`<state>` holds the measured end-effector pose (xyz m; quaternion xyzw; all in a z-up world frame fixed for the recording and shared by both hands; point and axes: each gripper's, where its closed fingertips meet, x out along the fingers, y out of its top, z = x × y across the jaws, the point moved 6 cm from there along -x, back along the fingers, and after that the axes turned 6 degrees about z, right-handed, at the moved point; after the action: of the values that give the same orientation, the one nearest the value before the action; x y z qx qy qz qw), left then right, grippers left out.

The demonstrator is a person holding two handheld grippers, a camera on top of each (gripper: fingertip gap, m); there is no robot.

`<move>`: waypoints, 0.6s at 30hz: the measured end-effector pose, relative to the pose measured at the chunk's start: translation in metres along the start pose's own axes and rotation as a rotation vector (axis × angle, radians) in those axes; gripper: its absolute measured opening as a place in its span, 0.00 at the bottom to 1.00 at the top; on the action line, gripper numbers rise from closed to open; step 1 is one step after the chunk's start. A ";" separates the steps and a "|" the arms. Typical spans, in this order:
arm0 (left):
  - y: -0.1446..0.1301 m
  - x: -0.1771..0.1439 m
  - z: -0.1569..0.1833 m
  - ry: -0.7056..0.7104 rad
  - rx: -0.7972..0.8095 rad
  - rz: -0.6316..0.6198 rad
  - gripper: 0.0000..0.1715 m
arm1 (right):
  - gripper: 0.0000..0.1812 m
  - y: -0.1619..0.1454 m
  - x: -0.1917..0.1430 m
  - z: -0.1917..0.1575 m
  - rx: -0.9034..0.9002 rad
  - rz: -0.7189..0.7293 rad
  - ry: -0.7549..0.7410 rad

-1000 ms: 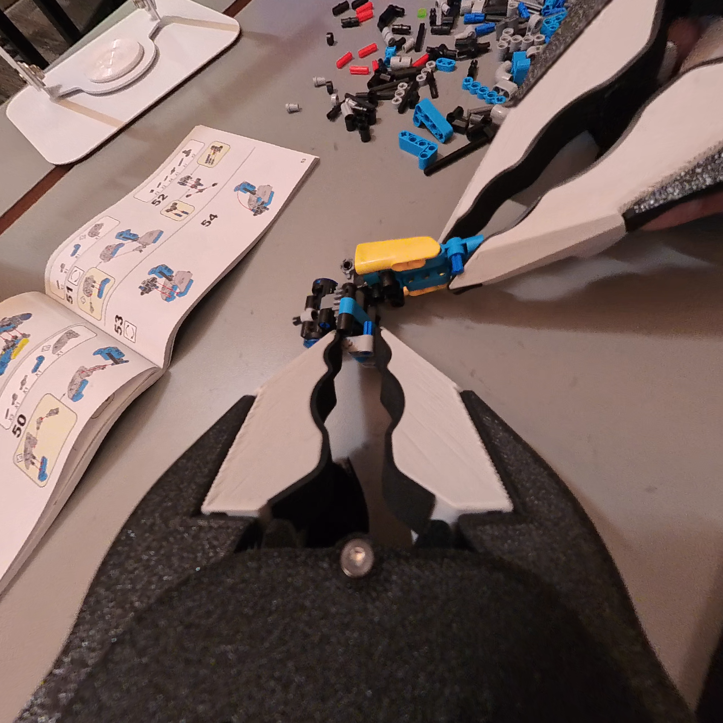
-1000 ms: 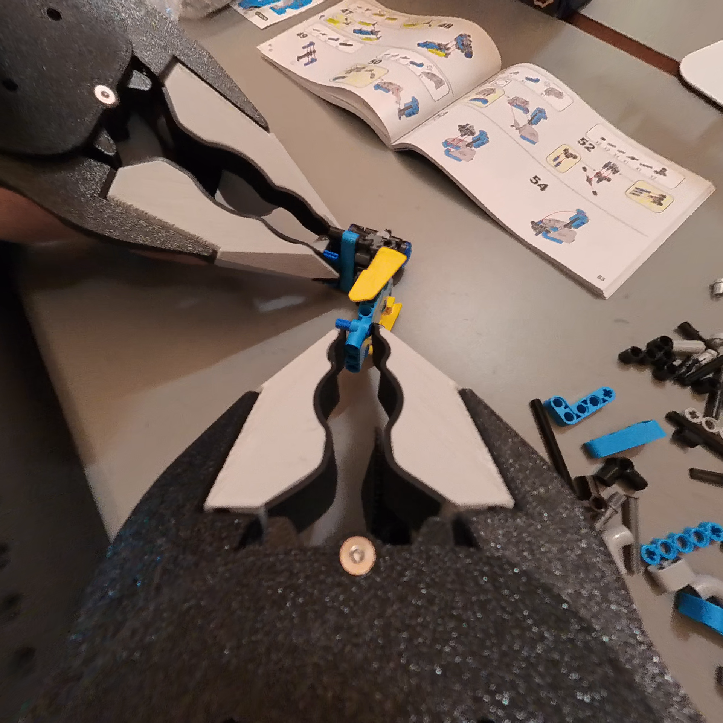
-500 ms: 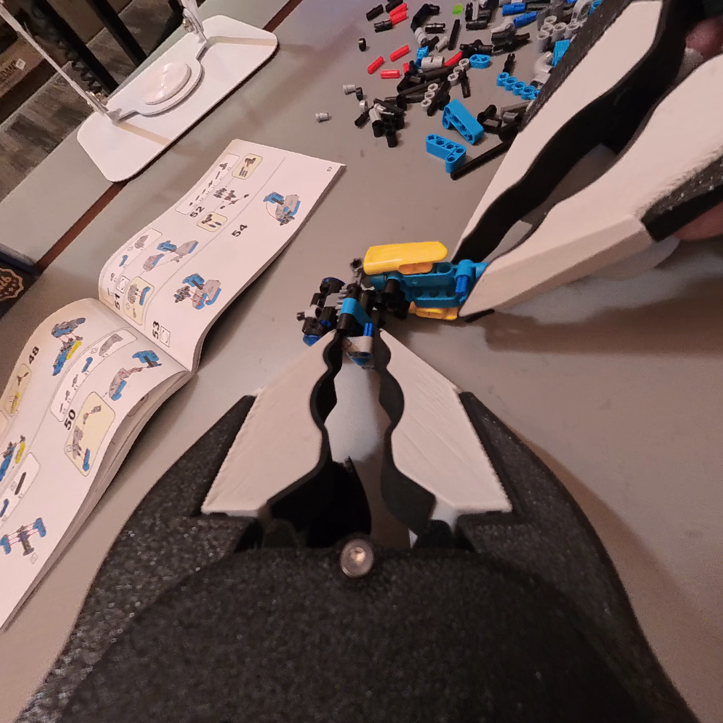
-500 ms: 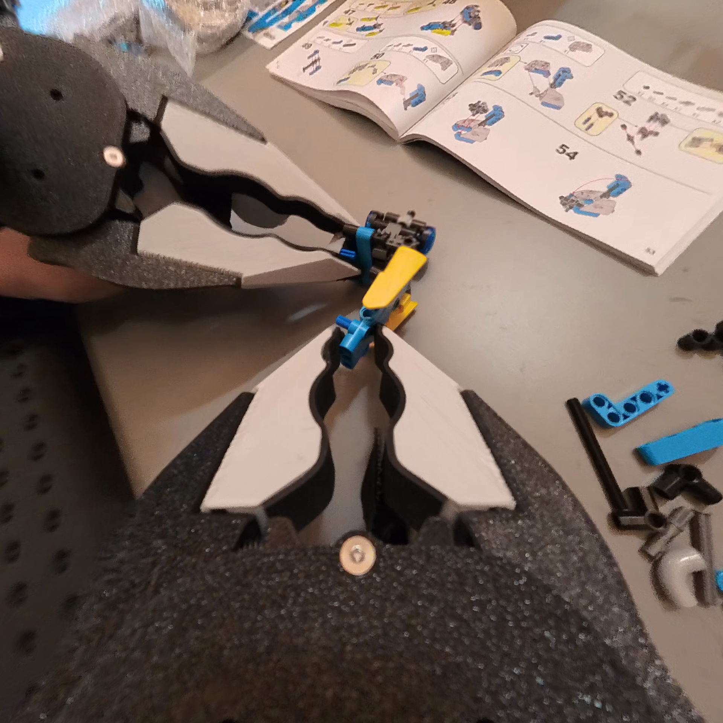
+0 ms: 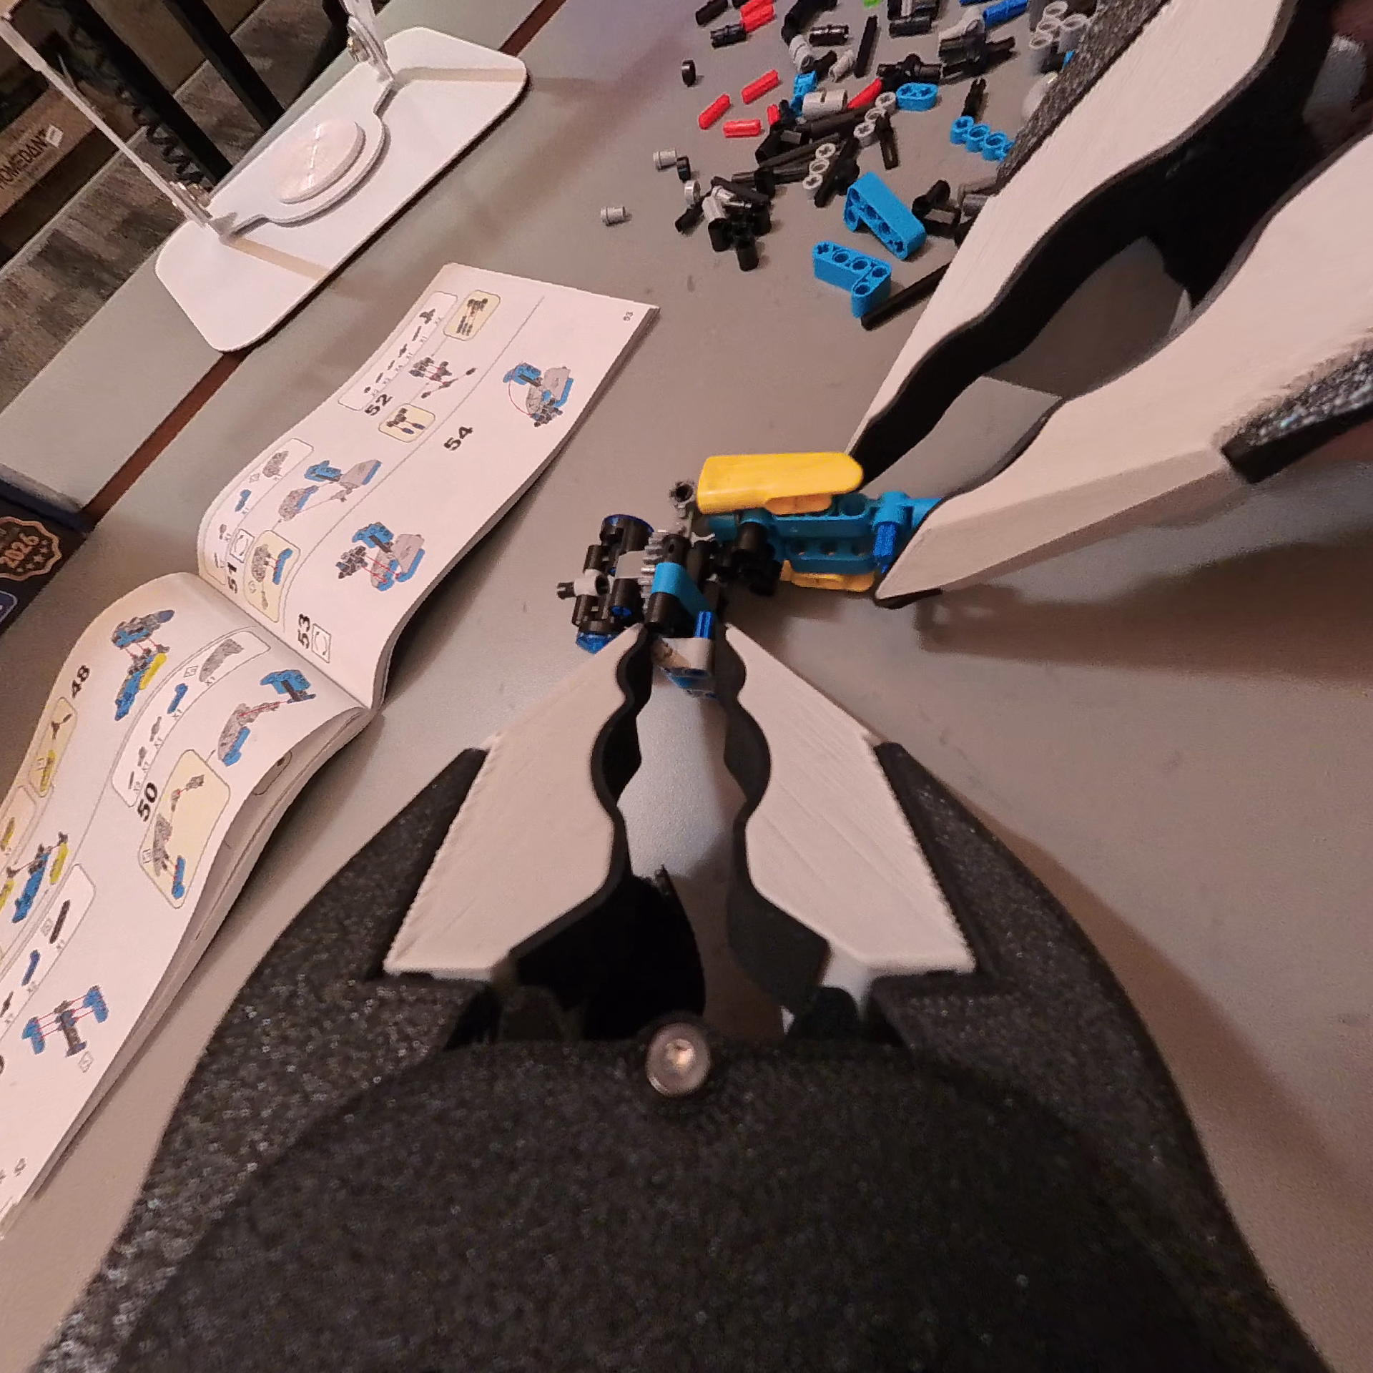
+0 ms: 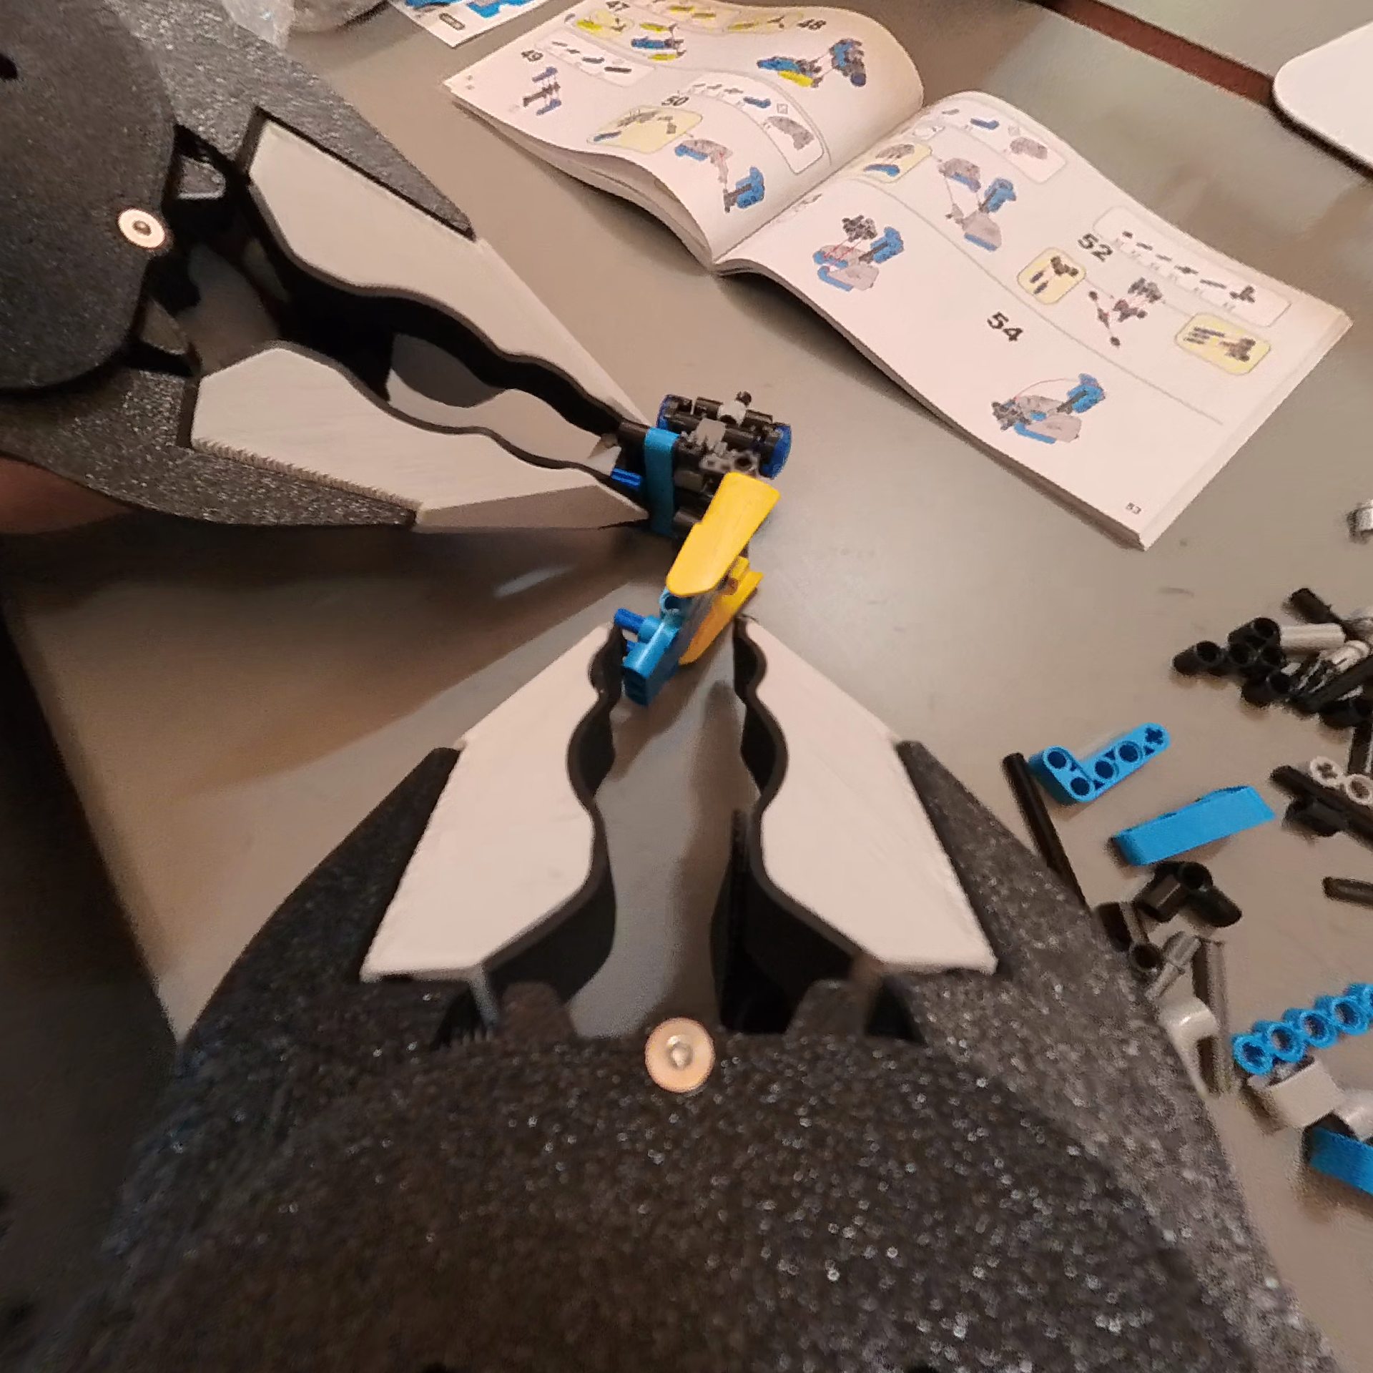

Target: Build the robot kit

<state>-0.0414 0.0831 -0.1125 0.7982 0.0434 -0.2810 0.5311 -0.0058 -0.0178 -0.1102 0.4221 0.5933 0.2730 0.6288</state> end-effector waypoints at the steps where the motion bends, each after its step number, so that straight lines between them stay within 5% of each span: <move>1: 0.000 0.000 0.000 -0.001 -0.001 0.000 0.09 | 0.17 0.000 -0.001 0.001 0.010 0.003 -0.001; 18: 0.001 -0.001 0.002 -0.028 -0.002 0.007 0.09 | 0.17 0.009 0.009 0.008 0.116 0.019 0.031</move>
<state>-0.0425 0.0811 -0.1123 0.7939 0.0335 -0.2904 0.5332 0.0052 -0.0073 -0.1077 0.4592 0.6138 0.2504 0.5913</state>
